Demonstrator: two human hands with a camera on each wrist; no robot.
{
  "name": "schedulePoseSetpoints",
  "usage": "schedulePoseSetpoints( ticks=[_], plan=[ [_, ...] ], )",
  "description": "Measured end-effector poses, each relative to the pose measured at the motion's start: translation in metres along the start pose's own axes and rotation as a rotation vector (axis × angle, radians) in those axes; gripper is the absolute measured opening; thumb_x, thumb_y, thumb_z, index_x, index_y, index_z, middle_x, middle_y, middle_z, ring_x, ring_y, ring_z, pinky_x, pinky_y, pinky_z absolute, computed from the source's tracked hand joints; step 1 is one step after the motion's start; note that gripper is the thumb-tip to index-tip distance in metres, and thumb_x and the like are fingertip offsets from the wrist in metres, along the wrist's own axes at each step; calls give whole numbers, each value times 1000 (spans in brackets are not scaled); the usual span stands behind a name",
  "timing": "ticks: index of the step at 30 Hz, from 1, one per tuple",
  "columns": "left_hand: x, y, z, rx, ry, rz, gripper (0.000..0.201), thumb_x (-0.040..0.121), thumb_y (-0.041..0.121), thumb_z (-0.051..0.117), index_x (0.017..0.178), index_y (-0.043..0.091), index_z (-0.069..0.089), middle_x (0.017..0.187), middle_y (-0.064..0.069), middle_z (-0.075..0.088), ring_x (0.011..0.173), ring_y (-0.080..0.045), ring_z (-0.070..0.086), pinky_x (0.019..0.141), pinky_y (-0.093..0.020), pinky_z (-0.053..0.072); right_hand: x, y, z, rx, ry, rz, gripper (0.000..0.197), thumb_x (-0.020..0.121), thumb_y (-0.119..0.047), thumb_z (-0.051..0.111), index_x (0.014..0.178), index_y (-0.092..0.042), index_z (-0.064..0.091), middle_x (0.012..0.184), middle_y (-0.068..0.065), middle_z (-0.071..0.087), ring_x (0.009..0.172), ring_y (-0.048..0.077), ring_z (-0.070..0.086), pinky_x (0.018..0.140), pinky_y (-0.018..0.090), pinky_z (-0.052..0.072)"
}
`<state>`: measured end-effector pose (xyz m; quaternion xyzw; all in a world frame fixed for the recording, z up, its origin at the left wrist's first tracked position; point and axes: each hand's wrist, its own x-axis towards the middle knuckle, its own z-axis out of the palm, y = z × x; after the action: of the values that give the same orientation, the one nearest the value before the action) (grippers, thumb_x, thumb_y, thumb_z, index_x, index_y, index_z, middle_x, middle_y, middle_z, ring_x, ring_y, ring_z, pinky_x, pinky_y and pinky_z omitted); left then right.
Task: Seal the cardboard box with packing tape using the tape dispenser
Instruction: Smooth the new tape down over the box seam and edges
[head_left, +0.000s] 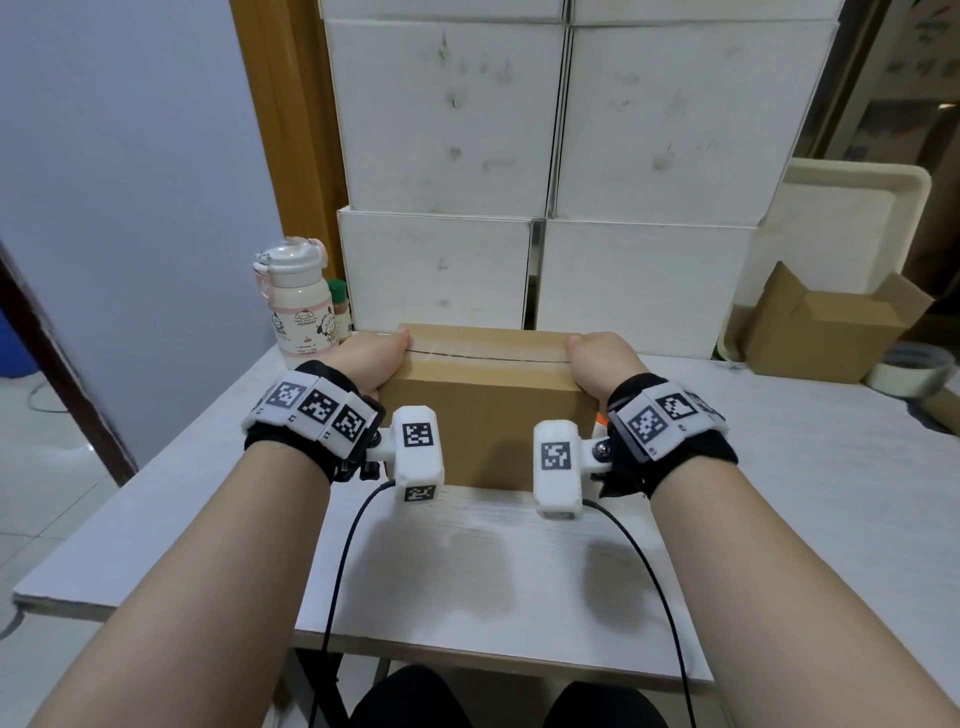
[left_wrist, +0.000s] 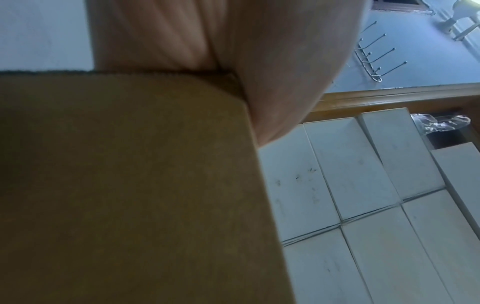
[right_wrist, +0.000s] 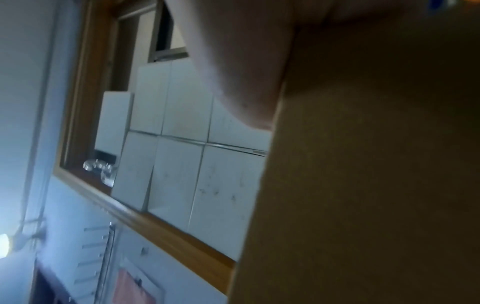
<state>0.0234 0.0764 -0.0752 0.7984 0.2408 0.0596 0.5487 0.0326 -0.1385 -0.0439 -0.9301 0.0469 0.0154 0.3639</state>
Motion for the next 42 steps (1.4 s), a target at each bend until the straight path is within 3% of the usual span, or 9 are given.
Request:
schedulePoseSetpoints(
  ticks=[4,8,13,20,25,28,31,35,42],
  plan=[
    [-9,-2,-1,-51,-37,-112,109,53,84,58,132,9,46,126,-13,59,109,-33,60,96,-40,48,2,7,4,230,34,21,36,100,-10,29,128,7,44,130,22,52,119,33,51,94,35,40],
    [-12,-4,-2,-104,-273,-184,103,23,59,90,112,15,62,103,-16,72,95,-34,70,90,-53,51,2,14,7,273,-133,75,88,69,-76,52,126,-8,56,125,6,60,113,27,57,101,35,42],
    [-15,-2,-5,-94,-272,-181,86,32,47,91,106,11,65,103,-19,72,100,-36,68,93,-54,49,14,20,7,254,-235,50,88,41,-66,75,110,-13,63,108,4,69,96,24,67,92,40,52],
    [-16,1,-7,-214,-290,-173,33,84,25,66,108,5,56,85,-17,66,73,-30,64,80,-44,56,13,22,-2,330,-248,33,23,91,-27,58,91,-4,54,78,9,59,65,22,58,58,26,46],
    [-18,3,-4,-253,-210,-179,20,92,23,57,93,5,50,79,-15,61,62,-26,60,61,-35,56,17,24,9,441,-161,-9,22,90,-22,55,70,-16,51,85,10,57,82,24,55,87,42,51],
    [-17,3,-3,-291,-170,-169,20,94,23,54,85,7,47,79,-16,59,65,-28,58,71,-40,54,10,20,9,443,-101,11,13,93,-16,51,85,-11,59,76,2,54,70,22,54,71,34,51],
    [-19,3,-3,-295,-153,-133,21,94,26,52,88,6,50,89,-18,61,80,-33,62,87,-51,52,-1,15,5,49,16,-32,30,95,-1,40,123,2,50,110,11,62,103,28,59,83,30,45],
    [-21,6,-1,-120,-76,-30,38,90,28,49,112,-2,56,105,-14,60,100,-29,59,100,-49,47,7,15,8,126,57,-26,32,99,-16,34,72,-8,49,72,8,48,85,29,48,74,32,36],
    [-30,28,5,418,-54,103,53,102,16,26,151,15,8,156,-12,22,141,-28,29,112,-31,25,1,-8,-6,-37,-129,-2,81,86,-64,45,135,0,43,139,14,48,126,29,47,93,29,37]
  ],
)
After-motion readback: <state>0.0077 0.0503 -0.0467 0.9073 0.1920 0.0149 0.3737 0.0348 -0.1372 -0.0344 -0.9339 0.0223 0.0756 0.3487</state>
